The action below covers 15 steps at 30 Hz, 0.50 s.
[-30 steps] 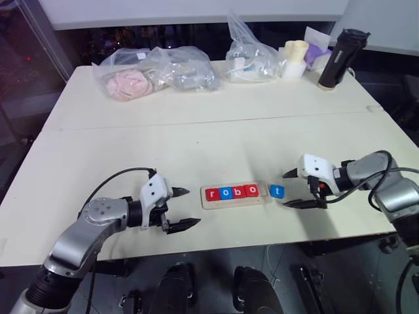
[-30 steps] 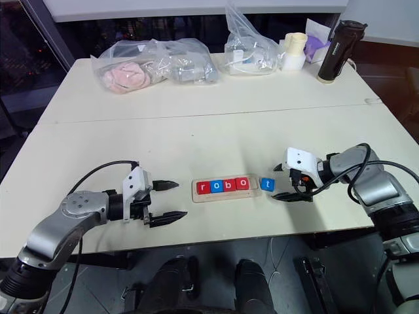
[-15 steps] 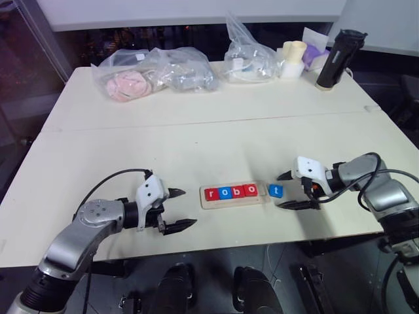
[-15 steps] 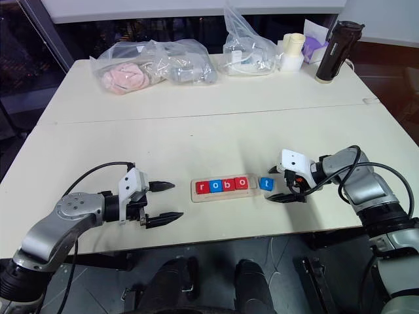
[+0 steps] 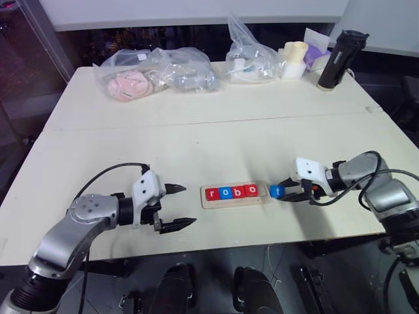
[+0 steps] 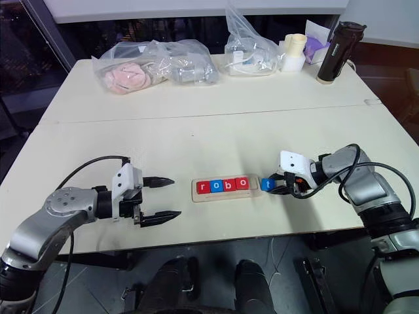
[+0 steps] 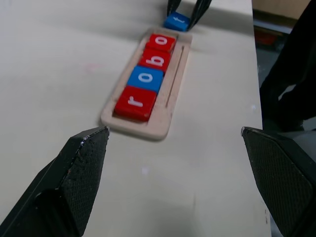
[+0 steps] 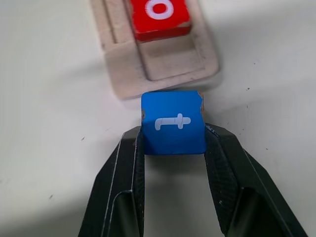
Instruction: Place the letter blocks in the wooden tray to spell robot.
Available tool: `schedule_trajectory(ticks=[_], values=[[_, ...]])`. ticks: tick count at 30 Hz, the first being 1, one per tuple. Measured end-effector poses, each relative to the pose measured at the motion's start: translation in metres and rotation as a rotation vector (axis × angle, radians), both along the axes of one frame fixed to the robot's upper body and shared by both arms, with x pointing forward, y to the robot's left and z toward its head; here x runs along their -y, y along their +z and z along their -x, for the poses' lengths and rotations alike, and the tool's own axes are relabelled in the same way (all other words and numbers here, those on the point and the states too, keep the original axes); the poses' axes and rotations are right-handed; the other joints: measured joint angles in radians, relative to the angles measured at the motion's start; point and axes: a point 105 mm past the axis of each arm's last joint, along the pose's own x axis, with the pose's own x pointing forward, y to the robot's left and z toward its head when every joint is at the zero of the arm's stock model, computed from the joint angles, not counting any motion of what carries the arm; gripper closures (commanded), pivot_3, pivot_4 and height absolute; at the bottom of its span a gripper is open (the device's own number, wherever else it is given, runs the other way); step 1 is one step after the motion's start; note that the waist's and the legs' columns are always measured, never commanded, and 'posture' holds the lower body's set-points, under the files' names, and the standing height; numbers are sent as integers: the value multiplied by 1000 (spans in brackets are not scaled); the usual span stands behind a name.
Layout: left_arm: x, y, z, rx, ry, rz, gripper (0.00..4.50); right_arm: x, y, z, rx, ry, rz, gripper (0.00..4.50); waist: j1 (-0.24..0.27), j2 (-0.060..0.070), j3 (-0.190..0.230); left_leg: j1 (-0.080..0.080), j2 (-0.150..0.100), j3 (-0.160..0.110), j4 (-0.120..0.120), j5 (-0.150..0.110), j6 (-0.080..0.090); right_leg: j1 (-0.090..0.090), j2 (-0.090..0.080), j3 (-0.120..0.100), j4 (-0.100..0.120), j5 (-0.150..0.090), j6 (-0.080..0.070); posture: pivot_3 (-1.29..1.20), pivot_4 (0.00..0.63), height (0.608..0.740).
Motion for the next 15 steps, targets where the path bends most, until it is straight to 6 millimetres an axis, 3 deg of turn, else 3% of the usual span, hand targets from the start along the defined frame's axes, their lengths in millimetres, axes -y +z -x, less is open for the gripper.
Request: schedule_trajectory(ticks=[7,15], values=[[0,12,-7,44,-21,92,0,-21,27,0,50,78,-33,3391,-2,0,0,1,0,0,0,0,0,0,1,0,1,0,0,0,150,725],[-1,10,-7,40,-23,96,0,-31,17,-5,31,100,-39,3391,-1,0,0,1,0,0,1,0,0,1,0,0,1,0,0,0,150,725]])
